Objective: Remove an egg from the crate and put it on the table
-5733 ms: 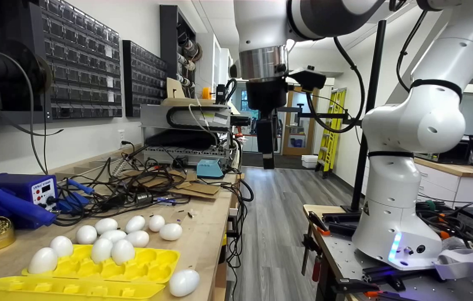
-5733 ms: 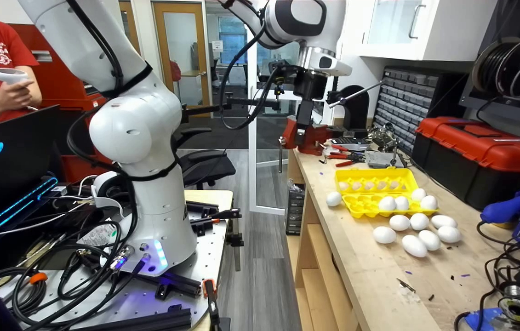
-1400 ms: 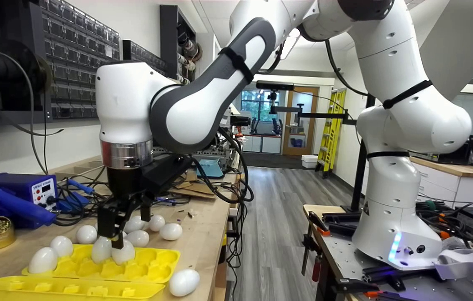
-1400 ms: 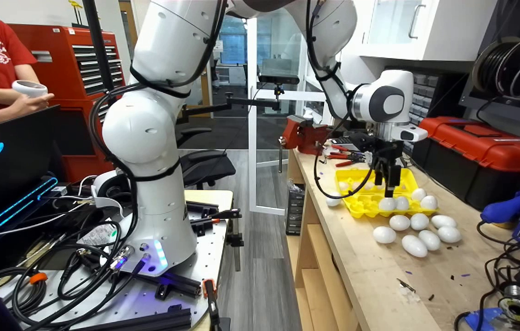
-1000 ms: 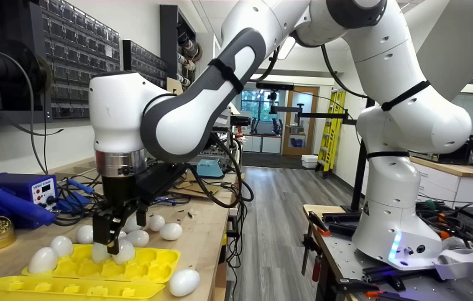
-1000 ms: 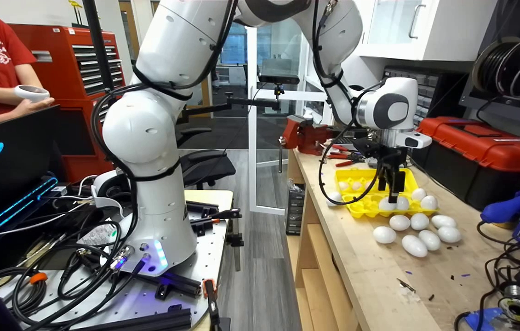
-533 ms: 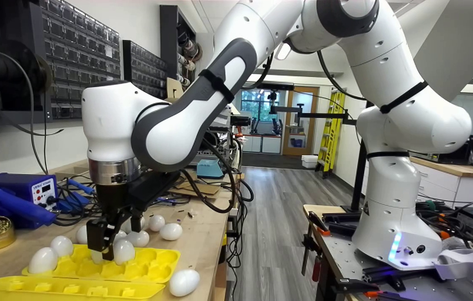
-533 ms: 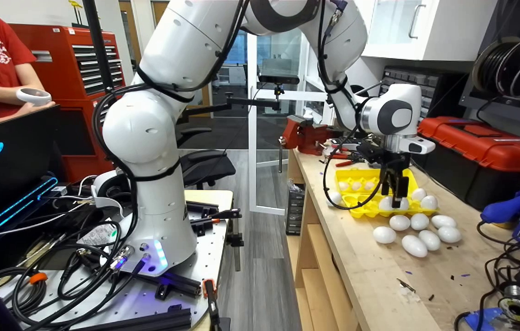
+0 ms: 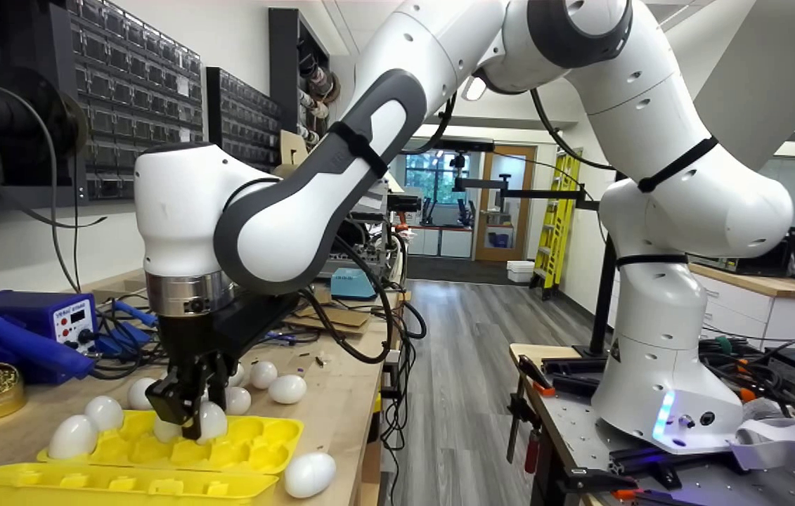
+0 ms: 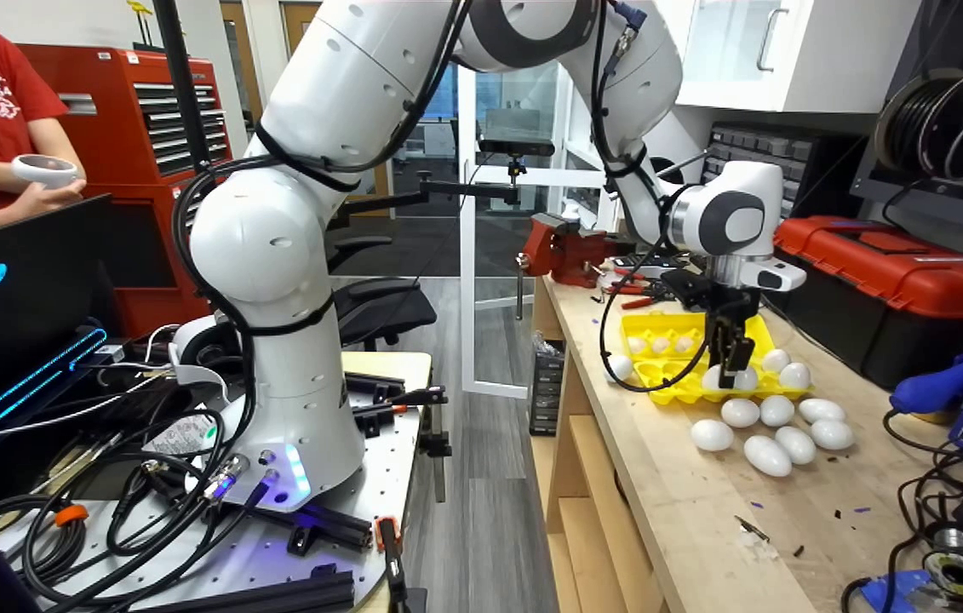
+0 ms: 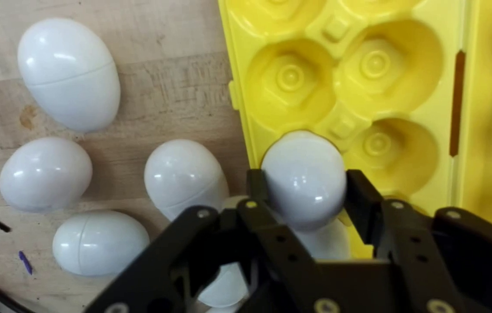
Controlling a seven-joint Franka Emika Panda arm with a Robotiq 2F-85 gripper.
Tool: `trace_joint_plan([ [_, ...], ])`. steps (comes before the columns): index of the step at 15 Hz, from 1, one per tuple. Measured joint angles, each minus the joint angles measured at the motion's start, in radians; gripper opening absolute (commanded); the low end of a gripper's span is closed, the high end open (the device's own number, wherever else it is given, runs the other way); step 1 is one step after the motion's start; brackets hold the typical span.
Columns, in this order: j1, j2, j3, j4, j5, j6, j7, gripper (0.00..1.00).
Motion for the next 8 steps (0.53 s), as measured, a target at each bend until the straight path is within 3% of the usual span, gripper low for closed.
trace_joint_plan([
  [8,0.000,-0.024,-0.003,-0.006,0.006,0.025,-0.004,0.23],
])
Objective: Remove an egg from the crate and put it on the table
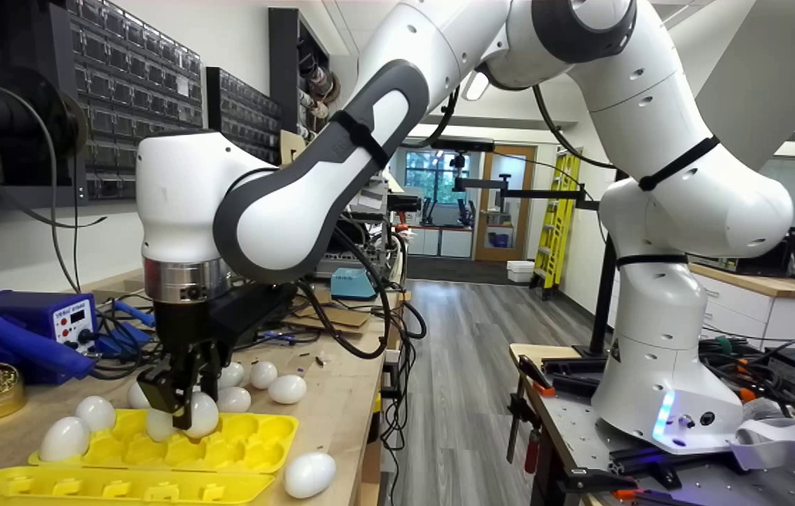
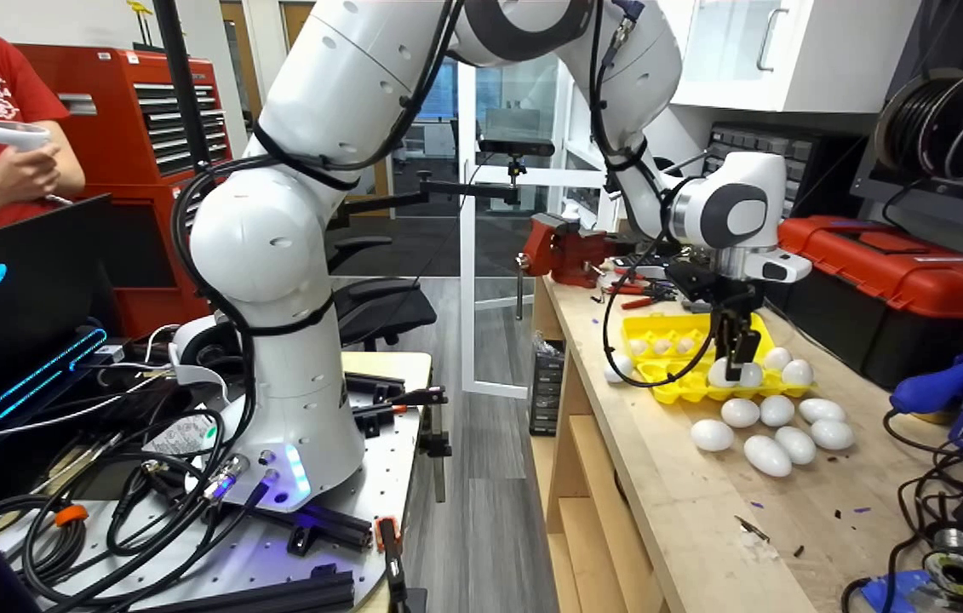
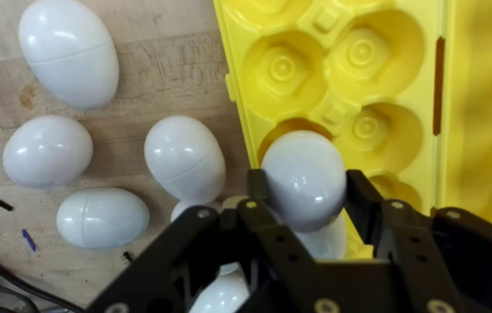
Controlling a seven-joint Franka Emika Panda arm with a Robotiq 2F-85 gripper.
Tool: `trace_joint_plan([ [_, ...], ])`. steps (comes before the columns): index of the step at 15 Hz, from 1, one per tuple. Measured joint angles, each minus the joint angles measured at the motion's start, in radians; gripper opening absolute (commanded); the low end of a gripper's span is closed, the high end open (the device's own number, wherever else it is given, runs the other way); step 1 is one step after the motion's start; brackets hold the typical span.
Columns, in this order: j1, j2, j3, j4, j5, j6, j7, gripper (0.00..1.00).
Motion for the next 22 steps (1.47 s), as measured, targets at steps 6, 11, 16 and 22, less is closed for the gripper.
trace_joint_plan([
  [6,0.000,-0.060,-0.016,-0.018,0.000,0.014,0.000,0.23],
  [11,0.000,-0.081,-0.060,-0.028,-0.005,0.014,0.000,0.23],
  [16,0.000,-0.081,-0.107,-0.038,-0.022,0.013,0.001,0.23],
  [22,0.000,-0.076,-0.136,-0.067,-0.055,0.012,0.003,0.23],
])
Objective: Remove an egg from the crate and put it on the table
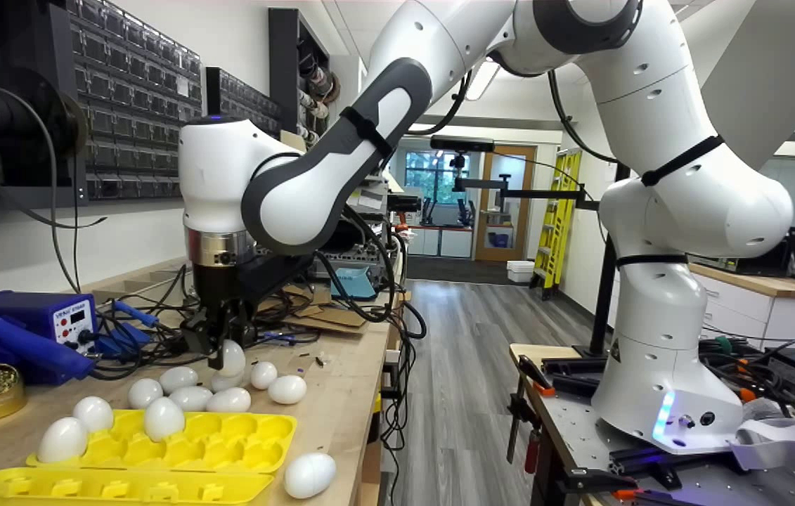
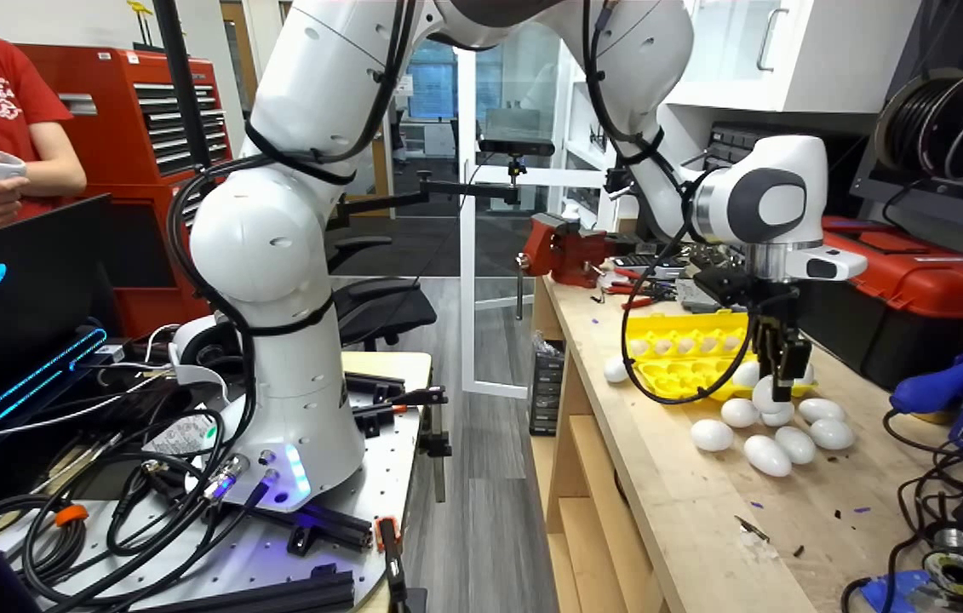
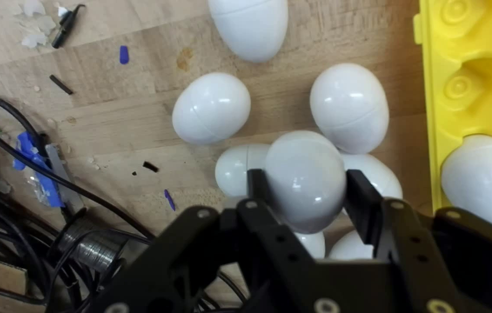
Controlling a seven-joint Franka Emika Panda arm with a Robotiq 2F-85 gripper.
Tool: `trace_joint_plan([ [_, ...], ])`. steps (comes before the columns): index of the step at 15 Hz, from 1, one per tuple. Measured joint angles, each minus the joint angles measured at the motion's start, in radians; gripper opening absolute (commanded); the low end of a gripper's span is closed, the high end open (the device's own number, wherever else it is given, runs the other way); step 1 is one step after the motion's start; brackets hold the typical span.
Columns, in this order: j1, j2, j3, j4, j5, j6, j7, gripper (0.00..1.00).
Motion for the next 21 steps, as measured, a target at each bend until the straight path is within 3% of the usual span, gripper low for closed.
trace_joint_plan([
  [14,0.001,0.010,-0.003,-0.078,-0.022,0.000,0.002,0.23],
  [15,0.001,0.010,-0.002,-0.082,-0.022,0.000,0.002,0.34],
  [16,0.001,0.010,-0.002,-0.085,-0.022,0.000,0.002,0.73],
  [18,0.001,0.011,-0.001,-0.089,-0.021,0.000,0.004,0.80],
  [21,0.001,0.011,0.000,-0.089,-0.020,0.000,0.008,0.97],
])
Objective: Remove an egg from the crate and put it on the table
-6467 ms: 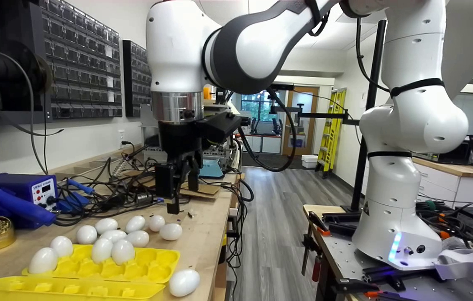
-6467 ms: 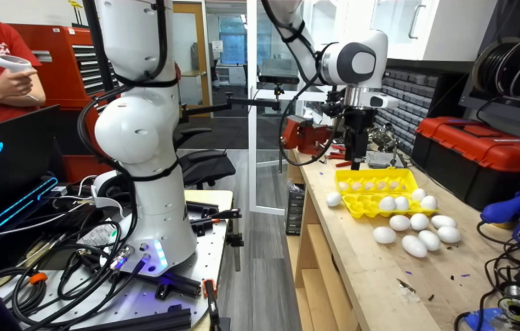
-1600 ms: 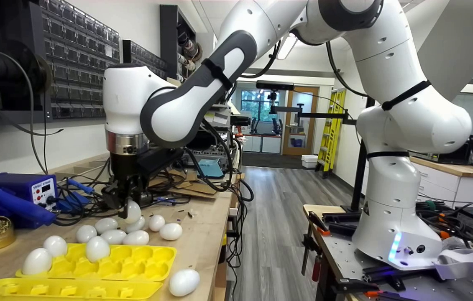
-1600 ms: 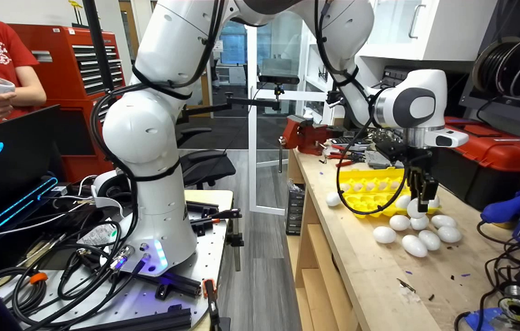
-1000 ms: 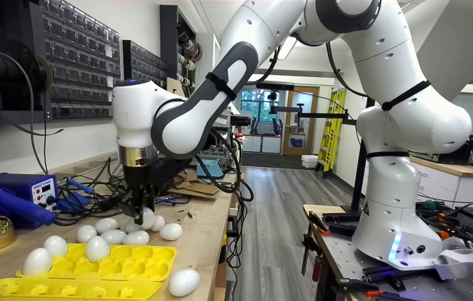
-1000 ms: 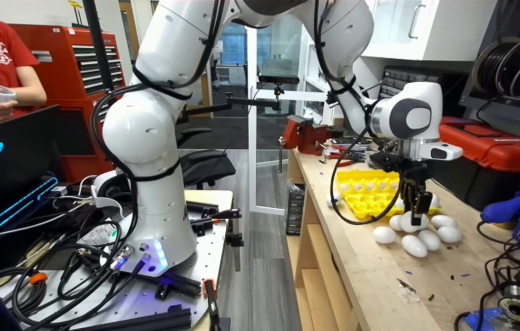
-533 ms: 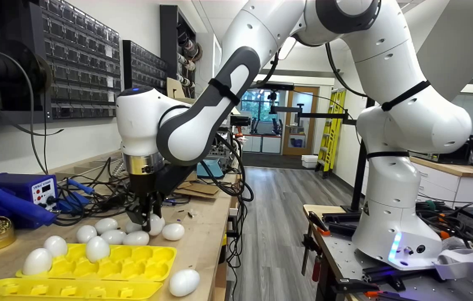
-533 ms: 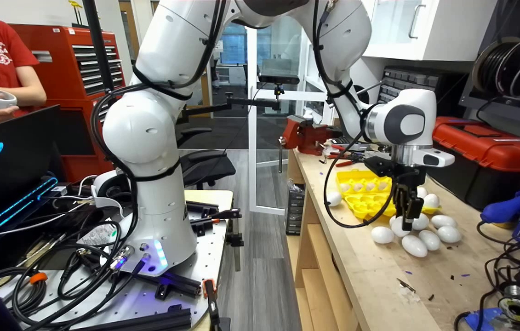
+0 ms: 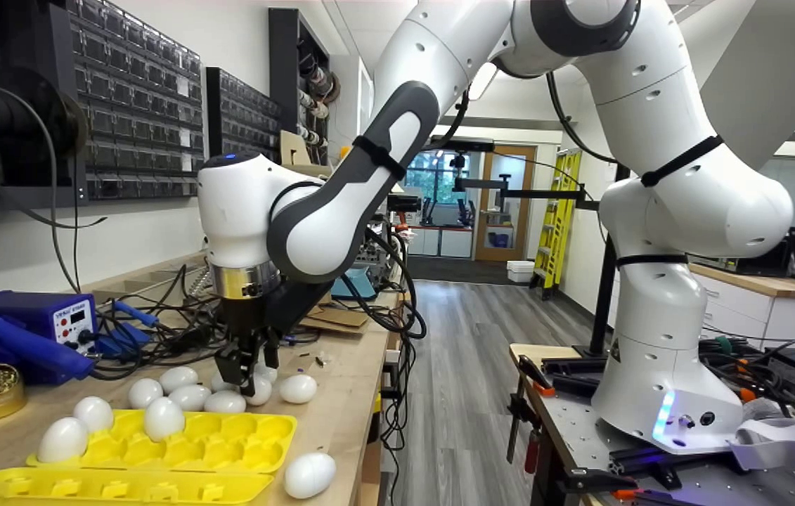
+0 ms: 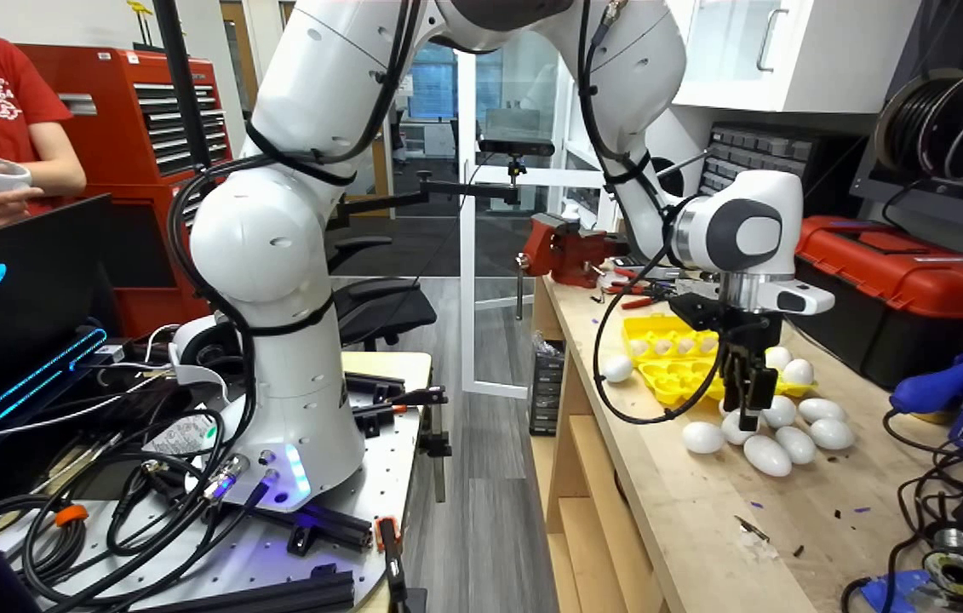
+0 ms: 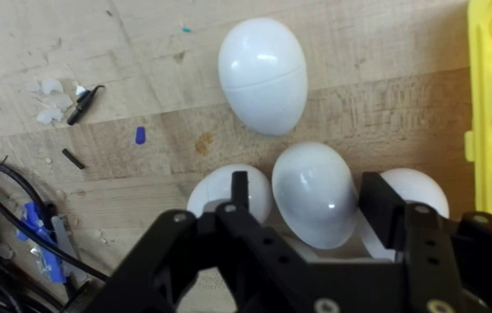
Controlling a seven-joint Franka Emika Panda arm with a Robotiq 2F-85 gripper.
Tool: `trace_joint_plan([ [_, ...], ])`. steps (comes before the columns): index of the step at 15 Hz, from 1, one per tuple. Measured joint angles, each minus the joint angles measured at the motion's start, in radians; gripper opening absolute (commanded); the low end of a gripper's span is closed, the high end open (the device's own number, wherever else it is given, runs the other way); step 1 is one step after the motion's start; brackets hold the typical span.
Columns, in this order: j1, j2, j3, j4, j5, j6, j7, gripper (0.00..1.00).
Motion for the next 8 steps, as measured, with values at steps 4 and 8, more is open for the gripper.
trace_joint_plan([
  [4,0.000,-0.002,0.000,0.003,0.001,0.001,0.007,1.00],
  [8,0.000,-0.022,0.000,0.006,0.000,0.004,0.015,1.00],
])
